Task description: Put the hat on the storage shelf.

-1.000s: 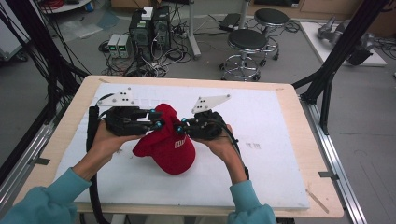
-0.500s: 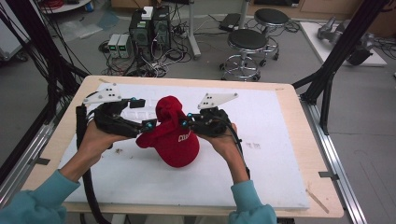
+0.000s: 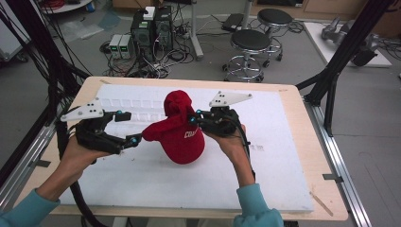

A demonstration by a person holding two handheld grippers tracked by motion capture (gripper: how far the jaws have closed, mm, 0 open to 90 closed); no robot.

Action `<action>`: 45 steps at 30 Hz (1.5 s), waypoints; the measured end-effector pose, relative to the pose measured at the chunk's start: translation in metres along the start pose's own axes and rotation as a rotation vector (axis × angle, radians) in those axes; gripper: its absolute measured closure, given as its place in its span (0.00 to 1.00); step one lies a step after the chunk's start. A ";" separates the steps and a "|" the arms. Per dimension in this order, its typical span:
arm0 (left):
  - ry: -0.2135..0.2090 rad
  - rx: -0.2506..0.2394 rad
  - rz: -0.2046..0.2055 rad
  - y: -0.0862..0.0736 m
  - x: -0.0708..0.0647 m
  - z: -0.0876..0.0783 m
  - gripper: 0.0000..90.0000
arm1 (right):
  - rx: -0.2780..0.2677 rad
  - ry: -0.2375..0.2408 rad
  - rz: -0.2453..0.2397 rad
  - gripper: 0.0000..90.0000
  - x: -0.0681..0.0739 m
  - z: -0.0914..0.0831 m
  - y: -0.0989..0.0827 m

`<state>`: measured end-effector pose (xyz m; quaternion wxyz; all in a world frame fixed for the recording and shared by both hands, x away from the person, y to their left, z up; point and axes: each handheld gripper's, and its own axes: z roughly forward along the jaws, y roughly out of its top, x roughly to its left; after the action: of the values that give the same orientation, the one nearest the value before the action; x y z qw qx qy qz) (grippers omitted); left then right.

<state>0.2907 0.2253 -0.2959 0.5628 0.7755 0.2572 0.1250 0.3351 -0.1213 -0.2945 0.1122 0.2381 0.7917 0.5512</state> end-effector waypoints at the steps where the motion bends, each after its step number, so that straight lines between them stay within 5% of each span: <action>1: -0.002 0.001 -0.010 -0.006 -0.001 -0.001 0.15 | -0.003 -0.003 0.002 0.95 0.000 -0.001 0.001; 11: -0.024 0.029 -0.036 -0.044 -0.016 0.020 0.15 | -0.038 -0.033 0.003 0.95 0.004 -0.003 0.011; 30: -0.088 -0.002 -0.085 -0.061 -0.037 0.068 0.30 | -0.091 -0.026 0.031 0.95 0.009 -0.001 0.013; 45: -0.131 -0.009 -0.075 -0.062 -0.036 0.074 0.79 | -0.118 0.018 0.042 0.95 0.013 0.002 0.012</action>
<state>0.2800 0.1604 -0.3749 0.5860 0.7694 0.2483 0.0541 0.3280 -0.1103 -0.2828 0.1072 0.2424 0.7539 0.6012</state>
